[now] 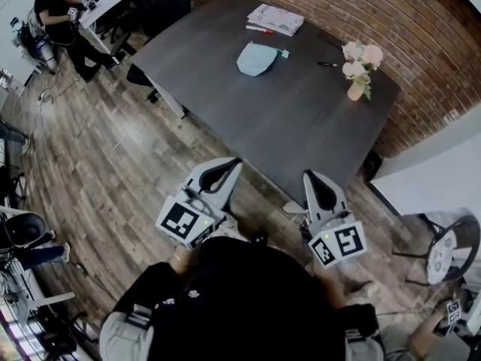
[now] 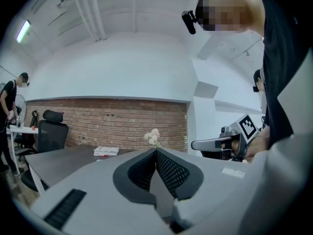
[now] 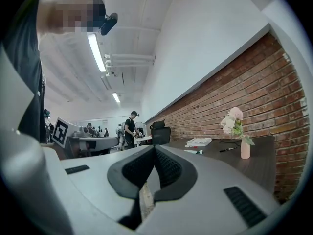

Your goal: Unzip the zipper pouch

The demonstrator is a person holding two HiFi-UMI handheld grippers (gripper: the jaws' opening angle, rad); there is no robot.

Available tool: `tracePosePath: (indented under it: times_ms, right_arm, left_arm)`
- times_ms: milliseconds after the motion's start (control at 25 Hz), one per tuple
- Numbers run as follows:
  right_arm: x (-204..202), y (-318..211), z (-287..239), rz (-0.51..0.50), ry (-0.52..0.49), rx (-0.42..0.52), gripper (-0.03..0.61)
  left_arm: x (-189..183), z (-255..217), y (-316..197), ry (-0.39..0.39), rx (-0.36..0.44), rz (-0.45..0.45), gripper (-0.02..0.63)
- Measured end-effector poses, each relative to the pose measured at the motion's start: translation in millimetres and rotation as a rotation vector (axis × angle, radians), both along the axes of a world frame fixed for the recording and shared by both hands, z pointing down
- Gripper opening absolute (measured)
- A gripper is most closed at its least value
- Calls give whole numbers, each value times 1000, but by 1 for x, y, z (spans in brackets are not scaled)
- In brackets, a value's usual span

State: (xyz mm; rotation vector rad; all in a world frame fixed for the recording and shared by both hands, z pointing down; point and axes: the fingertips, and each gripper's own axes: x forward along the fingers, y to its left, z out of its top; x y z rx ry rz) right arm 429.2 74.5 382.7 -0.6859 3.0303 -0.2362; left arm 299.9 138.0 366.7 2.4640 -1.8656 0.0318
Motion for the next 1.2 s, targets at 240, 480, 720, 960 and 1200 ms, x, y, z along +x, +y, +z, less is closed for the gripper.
tracePosePath:
  times_ms: [240, 480, 720, 960, 1200]
  right_arm:
    - [-19, -14, -1, 52, 6, 17, 2]
    - [-58, -46, -4, 126, -7, 10, 2]
    - [-102, -72, 0, 199, 9, 3, 3]
    - [-138, -99, -4, 268, 18, -2, 3]
    - [-169, -124, -2, 329, 28, -26, 3]
  left_arm:
    - [-28, 5, -24, 10, 2, 41, 5]
    - [-79, 1, -62, 9, 9, 92, 3]
    - [-129, 8, -99, 13, 2, 155, 3]
    - [-168, 8, -139, 25, -5, 220, 5]
    - [-205, 13, -173, 34, -24, 272, 5]
